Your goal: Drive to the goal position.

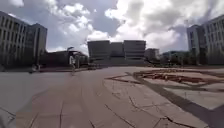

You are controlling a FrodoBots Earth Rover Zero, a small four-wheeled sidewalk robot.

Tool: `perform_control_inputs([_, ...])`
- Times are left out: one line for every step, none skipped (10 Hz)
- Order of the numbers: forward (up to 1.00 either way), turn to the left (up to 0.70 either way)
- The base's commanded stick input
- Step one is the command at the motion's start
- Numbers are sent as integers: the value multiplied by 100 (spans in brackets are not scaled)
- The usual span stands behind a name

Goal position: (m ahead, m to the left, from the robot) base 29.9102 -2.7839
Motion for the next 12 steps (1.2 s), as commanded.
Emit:
perform_control_inputs([100,0])
perform_control_inputs([100,0])
perform_control_inputs([100,0])
perform_control_inputs([100,0])
perform_control_inputs([100,0])
perform_control_inputs([100,0])
perform_control_inputs([100,0])
perform_control_inputs([100,0])
perform_control_inputs([100,0])
perform_control_inputs([100,0])
perform_control_inputs([100,13])
perform_control_inputs([100,28])
